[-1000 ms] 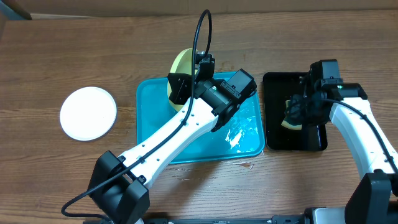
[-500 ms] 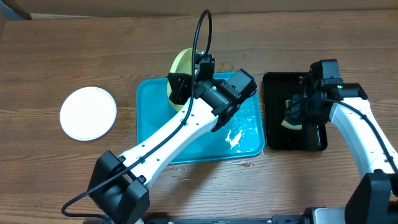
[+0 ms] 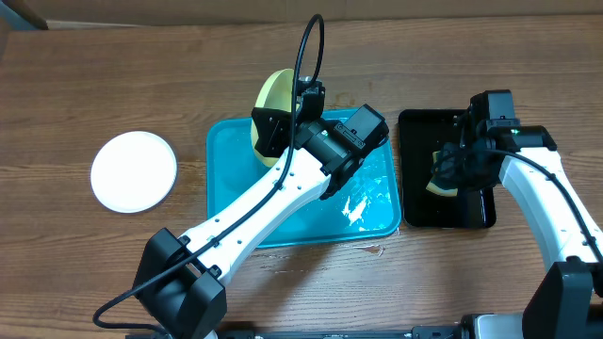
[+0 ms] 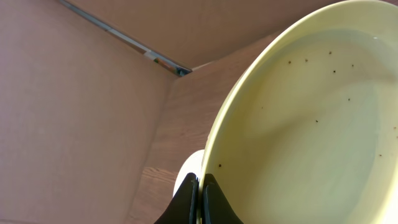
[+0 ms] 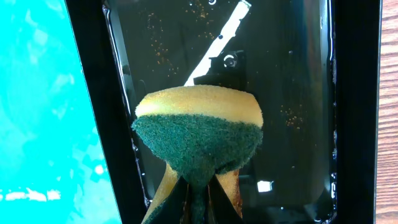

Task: Clean dirty plates on tray and stack at the side
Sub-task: 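Lift the yellow plate with the left gripper and tilt it up, then carry the yellow plate left and lower it onto the white plates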

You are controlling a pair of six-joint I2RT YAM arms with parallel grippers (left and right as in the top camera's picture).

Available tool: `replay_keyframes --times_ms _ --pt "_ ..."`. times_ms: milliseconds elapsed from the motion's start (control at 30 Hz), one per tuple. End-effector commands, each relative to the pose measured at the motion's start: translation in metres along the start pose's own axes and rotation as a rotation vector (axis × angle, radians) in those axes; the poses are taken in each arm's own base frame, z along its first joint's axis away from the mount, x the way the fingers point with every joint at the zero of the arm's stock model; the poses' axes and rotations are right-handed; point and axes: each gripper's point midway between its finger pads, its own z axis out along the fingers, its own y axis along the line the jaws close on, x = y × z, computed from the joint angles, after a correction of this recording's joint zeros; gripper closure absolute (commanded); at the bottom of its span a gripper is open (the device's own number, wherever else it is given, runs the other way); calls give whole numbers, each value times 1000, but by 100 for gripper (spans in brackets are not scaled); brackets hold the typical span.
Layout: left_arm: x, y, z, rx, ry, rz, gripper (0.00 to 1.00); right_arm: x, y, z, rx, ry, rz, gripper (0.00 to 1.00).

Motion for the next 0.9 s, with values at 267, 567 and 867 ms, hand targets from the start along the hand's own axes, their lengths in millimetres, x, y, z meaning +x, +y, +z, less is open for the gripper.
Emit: replay_keyframes --times_ms 267,567,867 --pt "6 15 15 -14 46 -60 96 -2 -1 0 8 -9 -4 96" --pt "37 36 48 110 273 -216 96 -2 -1 0 7 -10 -5 96" --pt "97 91 98 384 633 -518 96 -2 -1 0 7 -10 -5 95"
